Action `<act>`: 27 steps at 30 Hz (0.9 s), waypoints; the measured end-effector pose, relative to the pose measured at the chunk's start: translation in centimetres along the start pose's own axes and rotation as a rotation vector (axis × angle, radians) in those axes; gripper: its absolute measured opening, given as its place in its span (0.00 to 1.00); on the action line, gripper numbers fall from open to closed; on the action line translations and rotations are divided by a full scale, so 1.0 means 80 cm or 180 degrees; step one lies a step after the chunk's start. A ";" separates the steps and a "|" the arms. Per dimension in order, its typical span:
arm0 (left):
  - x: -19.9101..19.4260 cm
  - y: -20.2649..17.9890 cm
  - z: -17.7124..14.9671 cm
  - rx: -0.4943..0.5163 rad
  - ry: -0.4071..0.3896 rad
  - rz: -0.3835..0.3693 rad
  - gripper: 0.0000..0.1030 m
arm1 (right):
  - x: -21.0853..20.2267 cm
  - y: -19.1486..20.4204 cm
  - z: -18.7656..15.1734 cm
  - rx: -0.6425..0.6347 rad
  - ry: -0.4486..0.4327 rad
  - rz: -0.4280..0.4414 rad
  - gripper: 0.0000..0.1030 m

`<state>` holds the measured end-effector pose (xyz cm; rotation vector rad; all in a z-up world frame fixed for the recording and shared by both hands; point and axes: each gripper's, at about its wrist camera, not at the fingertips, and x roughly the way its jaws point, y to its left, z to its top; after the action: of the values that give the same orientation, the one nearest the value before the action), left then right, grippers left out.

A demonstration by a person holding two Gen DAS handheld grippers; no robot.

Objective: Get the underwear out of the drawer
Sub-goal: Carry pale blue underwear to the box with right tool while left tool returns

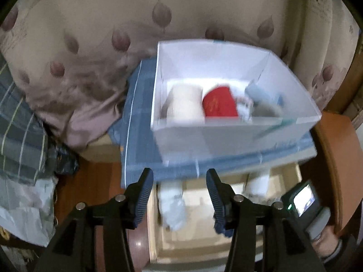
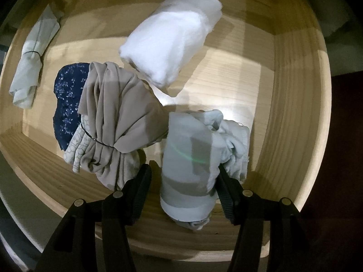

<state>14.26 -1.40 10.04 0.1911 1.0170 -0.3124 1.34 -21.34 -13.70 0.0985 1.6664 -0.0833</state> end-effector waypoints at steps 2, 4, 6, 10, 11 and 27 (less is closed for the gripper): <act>0.011 0.001 -0.021 -0.0024 0.0054 0.0014 0.48 | 0.000 0.003 0.000 0.0026 -0.0006 0.0015 0.53; 0.026 -0.002 -0.043 -0.0030 0.0118 0.0030 0.48 | 0.000 0.004 0.000 0.0061 -0.0016 0.0052 0.53; 0.041 -0.005 -0.064 -0.0068 0.0175 0.0032 0.48 | -0.001 0.002 0.001 0.0100 -0.0032 0.0058 0.48; 0.067 -0.014 -0.095 -0.0182 0.0264 0.0013 0.48 | -0.003 0.003 0.000 0.0165 -0.0061 0.0028 0.40; 0.071 -0.015 -0.099 -0.0199 0.0269 0.0018 0.48 | -0.003 0.003 0.000 0.0168 -0.0067 0.0039 0.39; 0.105 -0.017 -0.146 -0.0427 0.0404 0.0060 0.48 | -0.028 -0.024 -0.007 0.0481 -0.0460 0.0390 0.32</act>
<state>8.50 -0.57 -3.16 0.0999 1.1572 -0.2161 0.77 -23.22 -11.40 0.3018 1.5050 -0.1207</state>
